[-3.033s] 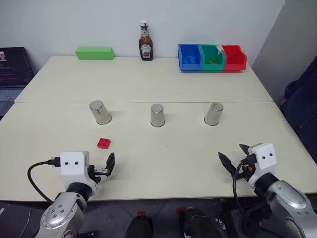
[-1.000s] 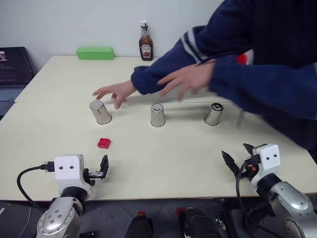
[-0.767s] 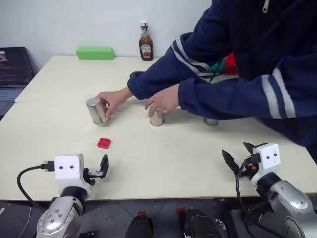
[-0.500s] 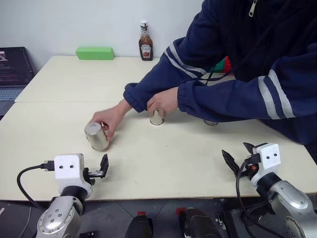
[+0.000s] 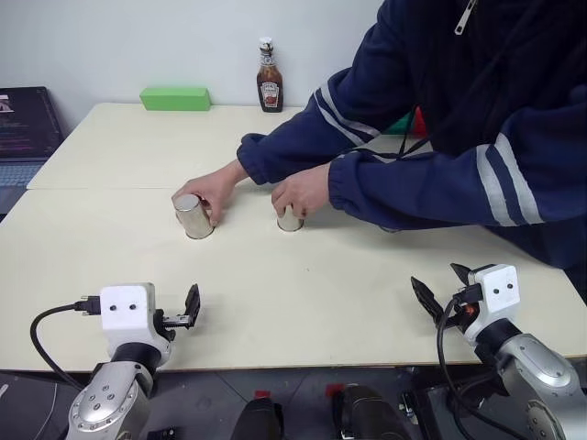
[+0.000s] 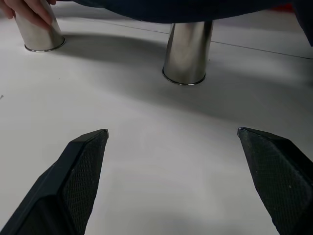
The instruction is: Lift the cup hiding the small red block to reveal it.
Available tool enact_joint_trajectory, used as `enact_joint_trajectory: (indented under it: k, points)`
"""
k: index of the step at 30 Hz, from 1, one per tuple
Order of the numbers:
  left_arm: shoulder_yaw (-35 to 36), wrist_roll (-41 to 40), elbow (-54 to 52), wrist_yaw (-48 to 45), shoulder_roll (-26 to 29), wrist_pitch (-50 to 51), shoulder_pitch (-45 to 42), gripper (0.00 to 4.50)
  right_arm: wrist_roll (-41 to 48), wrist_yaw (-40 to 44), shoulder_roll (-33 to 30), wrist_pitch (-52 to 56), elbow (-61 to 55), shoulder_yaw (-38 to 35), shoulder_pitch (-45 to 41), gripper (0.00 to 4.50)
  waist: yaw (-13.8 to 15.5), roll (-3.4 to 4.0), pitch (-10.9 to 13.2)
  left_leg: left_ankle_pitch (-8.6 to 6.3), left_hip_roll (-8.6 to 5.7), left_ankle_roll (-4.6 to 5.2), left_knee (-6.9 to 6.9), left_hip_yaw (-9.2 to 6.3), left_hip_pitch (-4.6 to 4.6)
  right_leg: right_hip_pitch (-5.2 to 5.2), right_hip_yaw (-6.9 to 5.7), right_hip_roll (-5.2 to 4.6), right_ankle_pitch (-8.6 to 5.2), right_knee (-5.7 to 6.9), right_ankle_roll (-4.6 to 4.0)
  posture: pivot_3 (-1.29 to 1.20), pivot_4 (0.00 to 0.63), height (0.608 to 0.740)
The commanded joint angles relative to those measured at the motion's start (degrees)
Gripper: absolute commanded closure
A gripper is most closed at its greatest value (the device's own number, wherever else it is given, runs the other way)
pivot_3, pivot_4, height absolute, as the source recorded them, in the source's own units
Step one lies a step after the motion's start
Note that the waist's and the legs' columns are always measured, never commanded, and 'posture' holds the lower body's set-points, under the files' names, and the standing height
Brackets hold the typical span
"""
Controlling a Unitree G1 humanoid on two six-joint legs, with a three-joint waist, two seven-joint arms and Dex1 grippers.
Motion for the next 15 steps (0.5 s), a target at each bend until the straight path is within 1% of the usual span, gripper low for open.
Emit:
enact_joint_trajectory:
  k: [1,15]
  points:
    - [-0.2,0.7,-0.2,-0.1,0.4,-0.8,-0.7,0.04,0.6,-0.5,0.0,-0.2,-1.6,-0.7,-0.4,0.00,0.0,0.00,0.0,0.00,0.00,0.00,0.00,0.00,0.00,0.00,0.00,0.00,0.00,0.00,0.00,0.00,0.150,0.740]
    - [0.1,1.3,0.2,-0.6,1.3,-0.9,-1.3,0.04,0.5,-0.9,0.2,-0.5,-1.3,-0.5,-0.3,0.00,0.0,0.00,0.0,0.00,0.00,0.00,0.00,0.01,0.01,0.00,0.00,0.00,0.00,0.02,0.00,0.00,0.150,0.740]
